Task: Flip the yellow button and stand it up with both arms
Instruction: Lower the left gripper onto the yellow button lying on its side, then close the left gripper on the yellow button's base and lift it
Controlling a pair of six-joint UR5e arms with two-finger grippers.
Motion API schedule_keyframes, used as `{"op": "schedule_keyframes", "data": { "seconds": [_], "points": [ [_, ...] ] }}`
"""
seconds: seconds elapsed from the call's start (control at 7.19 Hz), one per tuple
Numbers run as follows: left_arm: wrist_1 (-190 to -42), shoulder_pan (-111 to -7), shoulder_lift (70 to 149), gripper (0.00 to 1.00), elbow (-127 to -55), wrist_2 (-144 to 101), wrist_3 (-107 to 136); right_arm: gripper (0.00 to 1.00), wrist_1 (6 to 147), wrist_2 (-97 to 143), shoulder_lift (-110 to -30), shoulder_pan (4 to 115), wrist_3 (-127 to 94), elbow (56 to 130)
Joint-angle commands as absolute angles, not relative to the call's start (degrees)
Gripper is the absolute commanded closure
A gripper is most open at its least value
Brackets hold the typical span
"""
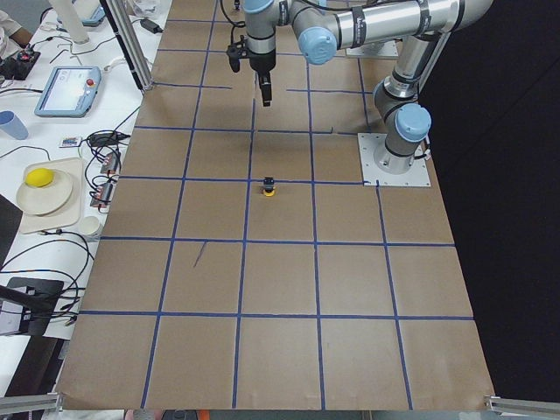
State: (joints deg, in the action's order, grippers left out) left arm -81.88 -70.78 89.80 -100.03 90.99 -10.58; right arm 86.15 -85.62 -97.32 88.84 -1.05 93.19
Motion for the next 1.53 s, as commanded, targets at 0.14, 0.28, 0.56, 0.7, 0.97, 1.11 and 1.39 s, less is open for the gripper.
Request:
{"op": "schedule_keyframes", "data": {
  "seconds": [0.14,0.28,0.56,0.7,0.97,1.11,1.39],
  "points": [
    [-67.9,-61.2,93.5,0.03,-108.6,91.1,-26.9,0.0,87.5,-85.3,-98.9,88.2,-15.0,93.5],
    [-63.0,-58.1,96.6,0.03,-110.7,90.5,-29.9,0.0,85.5,-86.0,-99.1,87.6,-18.9,93.7],
    [-62.1,-57.8,101.7,0.03,-110.6,89.6,-31.5,0.0,82.8,-86.9,-99.1,88.1,-26.4,93.6],
    [-61.9,-57.8,103.9,0.03,-110.5,89.7,-31.9,0.0,81.7,-86.5,-99.2,88.1,-32.4,93.4],
    [-61.9,-57.8,105.4,0.04,-110.7,90.2,-34.1,0.0,82.3,-73.8,-98.6,88.1,-43.4,93.3],
    [-61.9,-57.8,106.4,0.06,-110.6,90.3,-33.1,0.0,82.2,-71.0,-98.1,87.9,-43.2,94.1],
    [-61.8,-57.9,106.1,0.15,-110.9,90.3,-32.9,0.0,82.4,-69.1,-97.6,87.8,-43.9,94.3]
  ]
}}
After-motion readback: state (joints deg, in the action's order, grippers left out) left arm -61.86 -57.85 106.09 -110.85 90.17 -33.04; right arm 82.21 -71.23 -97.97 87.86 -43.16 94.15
